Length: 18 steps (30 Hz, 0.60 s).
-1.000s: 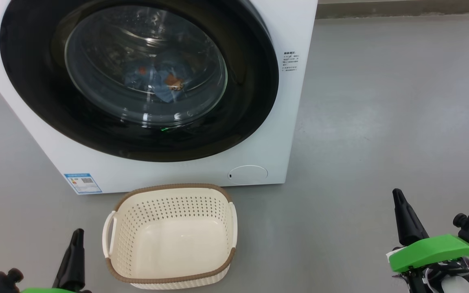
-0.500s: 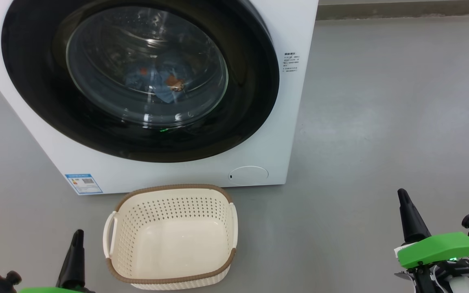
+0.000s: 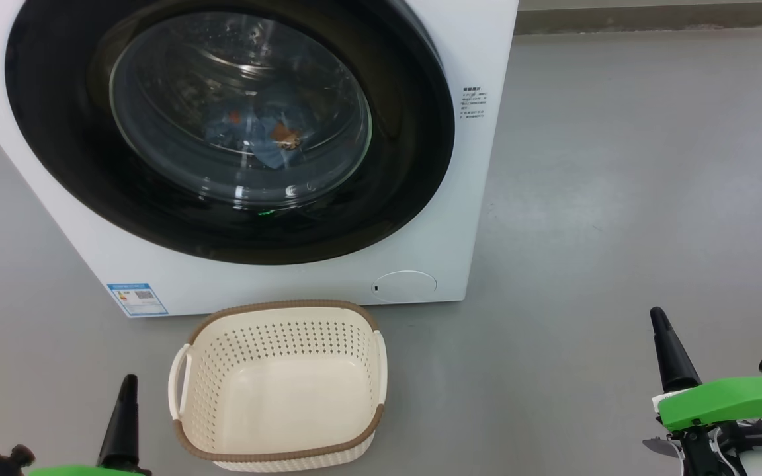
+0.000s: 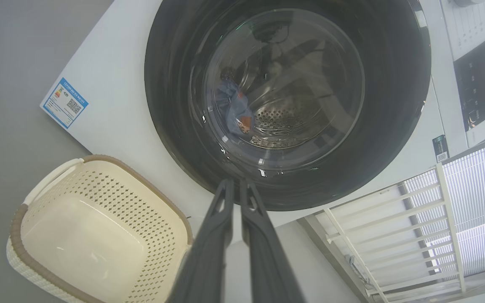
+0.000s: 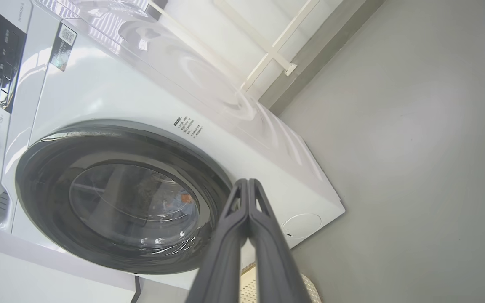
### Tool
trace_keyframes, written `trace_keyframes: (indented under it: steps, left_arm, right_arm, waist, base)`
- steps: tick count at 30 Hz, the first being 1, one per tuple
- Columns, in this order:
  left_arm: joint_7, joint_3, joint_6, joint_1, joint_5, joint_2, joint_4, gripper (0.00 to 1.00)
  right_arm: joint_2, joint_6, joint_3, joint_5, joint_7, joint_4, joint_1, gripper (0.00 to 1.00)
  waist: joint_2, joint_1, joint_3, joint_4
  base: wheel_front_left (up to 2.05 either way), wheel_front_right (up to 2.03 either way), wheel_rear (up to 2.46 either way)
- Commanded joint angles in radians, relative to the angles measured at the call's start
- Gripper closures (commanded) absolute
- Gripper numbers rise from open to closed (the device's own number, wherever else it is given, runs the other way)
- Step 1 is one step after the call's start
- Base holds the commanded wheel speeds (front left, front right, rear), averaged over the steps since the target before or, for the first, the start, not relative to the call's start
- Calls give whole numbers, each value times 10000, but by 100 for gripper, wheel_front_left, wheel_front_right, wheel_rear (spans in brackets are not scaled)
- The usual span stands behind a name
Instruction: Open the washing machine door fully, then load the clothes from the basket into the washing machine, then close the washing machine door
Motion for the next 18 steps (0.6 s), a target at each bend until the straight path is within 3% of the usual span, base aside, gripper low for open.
trace_keyframes:
  steps: [1,18]
  left_arm:
    - [112,312,1,-450,-270,40,-241,100]
    - [613,741,2,-512,-1390,-361,-263,100]
  right_arm:
    - [-53,-16,35,401,96,-312,-220,100]
    - [52,-20,-220,2084,600,-389,-198,100]
  waist:
    - [-1,0,-5,3]
    - [-1,0,-45,26]
  base:
    - [0,0,0]
    - [0,0,0]
